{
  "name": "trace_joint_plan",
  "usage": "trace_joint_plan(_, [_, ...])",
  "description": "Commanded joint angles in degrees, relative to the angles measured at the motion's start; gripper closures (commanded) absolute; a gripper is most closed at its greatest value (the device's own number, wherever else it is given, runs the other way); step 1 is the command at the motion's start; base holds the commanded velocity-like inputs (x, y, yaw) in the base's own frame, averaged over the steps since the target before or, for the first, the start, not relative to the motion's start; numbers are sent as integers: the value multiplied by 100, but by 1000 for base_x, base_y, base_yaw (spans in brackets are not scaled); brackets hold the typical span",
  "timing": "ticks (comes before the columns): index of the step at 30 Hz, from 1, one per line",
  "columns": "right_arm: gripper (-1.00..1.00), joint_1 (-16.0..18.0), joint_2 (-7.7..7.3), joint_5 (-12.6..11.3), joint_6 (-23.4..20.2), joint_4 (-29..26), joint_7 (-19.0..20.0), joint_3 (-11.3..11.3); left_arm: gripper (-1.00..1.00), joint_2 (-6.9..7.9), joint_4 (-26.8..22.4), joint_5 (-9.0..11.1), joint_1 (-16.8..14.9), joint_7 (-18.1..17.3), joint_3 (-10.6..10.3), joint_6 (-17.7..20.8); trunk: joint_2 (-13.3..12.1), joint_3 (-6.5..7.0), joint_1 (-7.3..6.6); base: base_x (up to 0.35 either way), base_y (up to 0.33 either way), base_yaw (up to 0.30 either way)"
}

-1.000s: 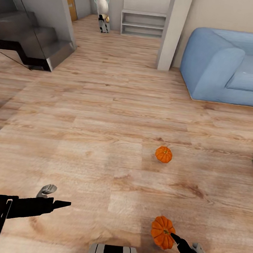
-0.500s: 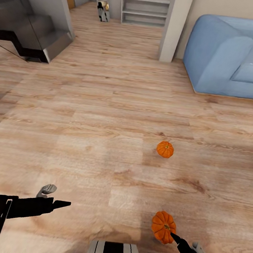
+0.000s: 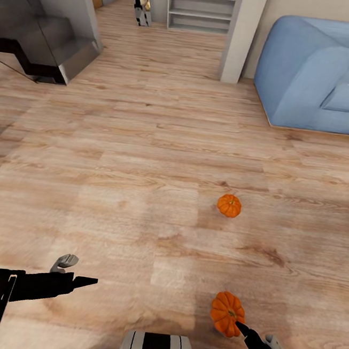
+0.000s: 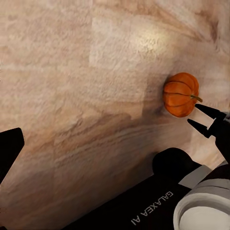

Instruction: Place each of the two pumpkins and all three candles from the living room inside a cabinet in the living room (use any cabinet), then make sure every cabinet is closed, and position the cauldron so it is next to a table in the living room.

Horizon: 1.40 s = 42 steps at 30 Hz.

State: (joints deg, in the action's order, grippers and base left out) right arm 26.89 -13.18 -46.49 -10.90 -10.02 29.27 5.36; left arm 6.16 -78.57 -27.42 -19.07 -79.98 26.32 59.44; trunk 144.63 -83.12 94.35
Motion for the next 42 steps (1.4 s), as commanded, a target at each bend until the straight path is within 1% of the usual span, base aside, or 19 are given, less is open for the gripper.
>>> trace_joint_plan(1, [-100, 0, 0, 0, 0, 0, 0, 0, -100, 2, 0, 0, 0, 0, 1, -1, 0, 0, 0, 31, 21, 0])
trace_joint_plan(16, [-100, 0, 0, 0, 8, 0, 0, 0, -100, 21, 0, 0, -2, 9, -4, -3, 0, 0, 0, 87, 46, 0])
trace_joint_plan(21, [-100, 0, 0, 0, 9, 0, 0, 0, -100, 25, 0, -1, 0, 9, -4, -3, 0, 0, 0, 16, 1, 0])
trace_joint_plan(22, [-100, 0, 0, 0, 9, 0, 0, 2, -100, 26, 0, -1, 0, 9, -1, -3, 1, -22, 3, 2, 0, 0])
trace_joint_plan(42, [-100, 0, 9, 5, 17, 18, -6, 9, -100, 26, 0, 0, 0, 9, 2, 0, 1, -22, 3, 14, 20, 0])
